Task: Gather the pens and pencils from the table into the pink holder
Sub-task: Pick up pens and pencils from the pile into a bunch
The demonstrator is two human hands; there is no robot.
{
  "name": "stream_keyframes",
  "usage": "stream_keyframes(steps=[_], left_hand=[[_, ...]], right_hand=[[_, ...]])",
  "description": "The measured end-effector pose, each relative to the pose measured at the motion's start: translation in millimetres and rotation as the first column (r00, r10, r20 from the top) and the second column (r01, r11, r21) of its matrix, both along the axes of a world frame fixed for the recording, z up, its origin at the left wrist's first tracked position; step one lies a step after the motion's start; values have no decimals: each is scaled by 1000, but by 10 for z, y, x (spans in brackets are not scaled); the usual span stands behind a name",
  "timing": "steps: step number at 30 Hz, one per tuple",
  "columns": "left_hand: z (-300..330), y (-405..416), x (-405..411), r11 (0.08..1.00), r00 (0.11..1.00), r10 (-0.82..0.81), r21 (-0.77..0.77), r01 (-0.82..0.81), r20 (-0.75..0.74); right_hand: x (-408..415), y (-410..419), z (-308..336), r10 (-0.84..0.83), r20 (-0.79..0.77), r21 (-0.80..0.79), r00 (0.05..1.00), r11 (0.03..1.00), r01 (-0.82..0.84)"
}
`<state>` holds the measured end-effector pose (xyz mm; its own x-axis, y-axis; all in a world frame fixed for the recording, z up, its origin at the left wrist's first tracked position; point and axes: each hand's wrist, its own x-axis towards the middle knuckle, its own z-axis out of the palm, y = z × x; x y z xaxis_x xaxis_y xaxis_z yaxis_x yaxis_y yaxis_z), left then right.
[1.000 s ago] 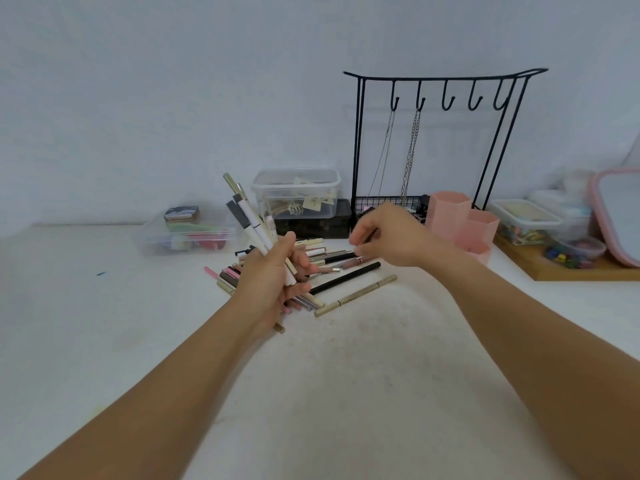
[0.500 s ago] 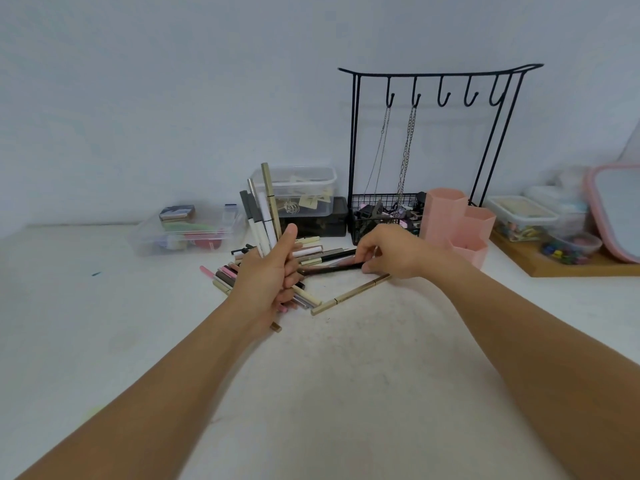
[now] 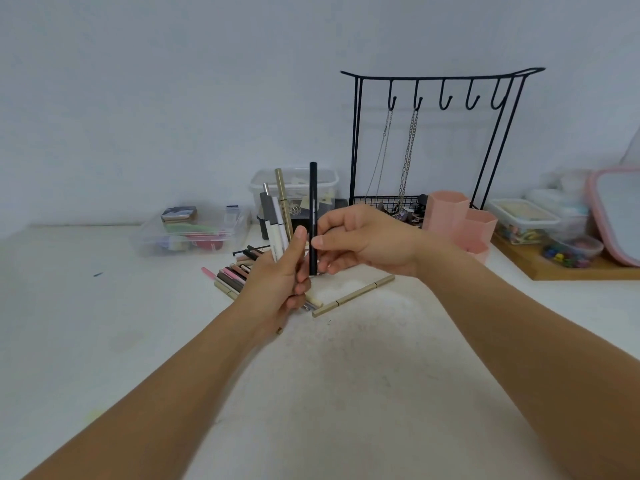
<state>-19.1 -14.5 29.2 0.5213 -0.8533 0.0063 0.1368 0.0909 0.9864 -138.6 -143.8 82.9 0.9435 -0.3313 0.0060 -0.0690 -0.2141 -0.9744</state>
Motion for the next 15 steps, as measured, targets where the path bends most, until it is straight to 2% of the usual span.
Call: stream_keyframes(steps=[4,9,11,15], left_hand=[[7,9,-31,999,1000,-9,-44,8,-5],[24,9,-49,1000,1000,-4,-10,4,13],[27,9,-53,1000,1000,-18,-10,18,5],[5,10,-42,999,999,-37,-5,37,-28]], right_hand=[[60,79,-60,-55,29,3,998,998,55],[76,131,-93,-69,17,-21,998,997,69],[70,137,-86,-81,12,-75,997,994,81],[109,161,-107,-101,20,-282,995,954,102]])
